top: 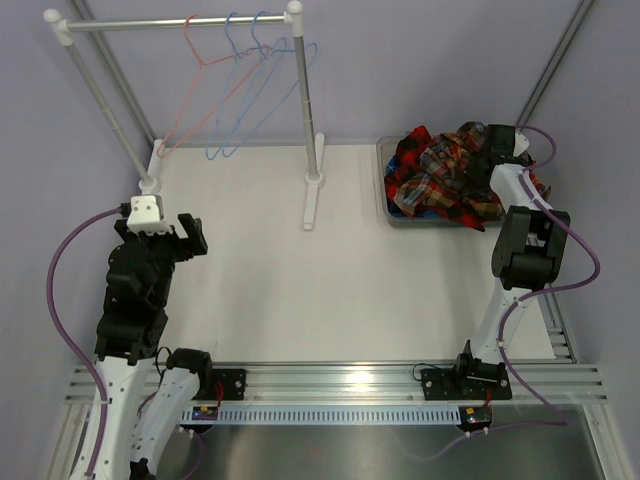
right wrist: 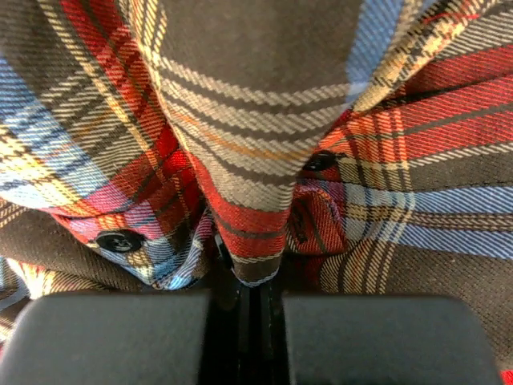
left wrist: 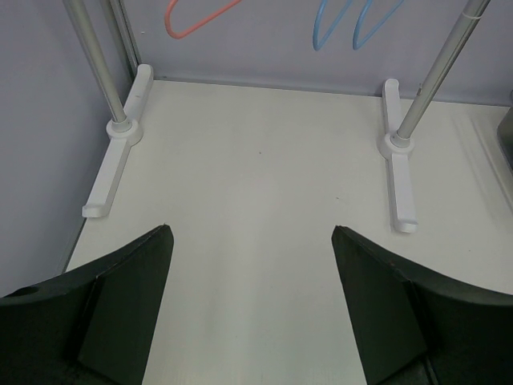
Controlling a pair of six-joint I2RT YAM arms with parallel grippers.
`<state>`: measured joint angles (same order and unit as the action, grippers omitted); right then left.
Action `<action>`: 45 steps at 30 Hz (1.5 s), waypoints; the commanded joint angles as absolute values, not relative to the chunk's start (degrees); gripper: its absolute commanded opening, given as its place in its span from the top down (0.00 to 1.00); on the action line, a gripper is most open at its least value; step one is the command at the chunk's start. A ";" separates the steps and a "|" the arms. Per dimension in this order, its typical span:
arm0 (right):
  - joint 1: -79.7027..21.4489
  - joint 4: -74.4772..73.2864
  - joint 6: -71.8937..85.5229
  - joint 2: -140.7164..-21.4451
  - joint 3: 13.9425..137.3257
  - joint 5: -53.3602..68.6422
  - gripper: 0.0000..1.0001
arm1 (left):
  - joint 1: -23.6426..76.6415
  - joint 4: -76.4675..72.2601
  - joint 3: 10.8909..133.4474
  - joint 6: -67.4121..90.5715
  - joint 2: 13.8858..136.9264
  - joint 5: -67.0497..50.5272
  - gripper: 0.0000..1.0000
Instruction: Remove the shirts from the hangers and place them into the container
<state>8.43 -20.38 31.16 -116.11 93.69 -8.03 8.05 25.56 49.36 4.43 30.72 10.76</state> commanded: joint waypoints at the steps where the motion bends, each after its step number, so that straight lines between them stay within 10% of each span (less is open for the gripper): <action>1: 8.26 -30.50 31.82 -116.81 94.22 -7.91 0.96 | 8.35 21.97 49.04 3.87 29.88 11.51 0.14; 9: 8.17 -19.42 27.34 -99.61 86.48 -4.92 0.34 | 8.53 21.97 48.87 3.87 29.79 11.43 0.14; 12: 8.17 -19.60 26.37 -93.20 86.49 -7.20 0.27 | 8.70 21.97 49.04 3.87 29.71 11.34 0.14; 25: 19.68 -21.19 35.59 -79.10 68.48 -22.23 0.24 | 10.72 21.97 49.04 3.60 29.97 11.69 0.14; 45: 27.95 -15.03 39.90 -91.40 68.03 -18.46 0.51 | 11.16 21.97 48.96 3.60 30.85 11.25 0.14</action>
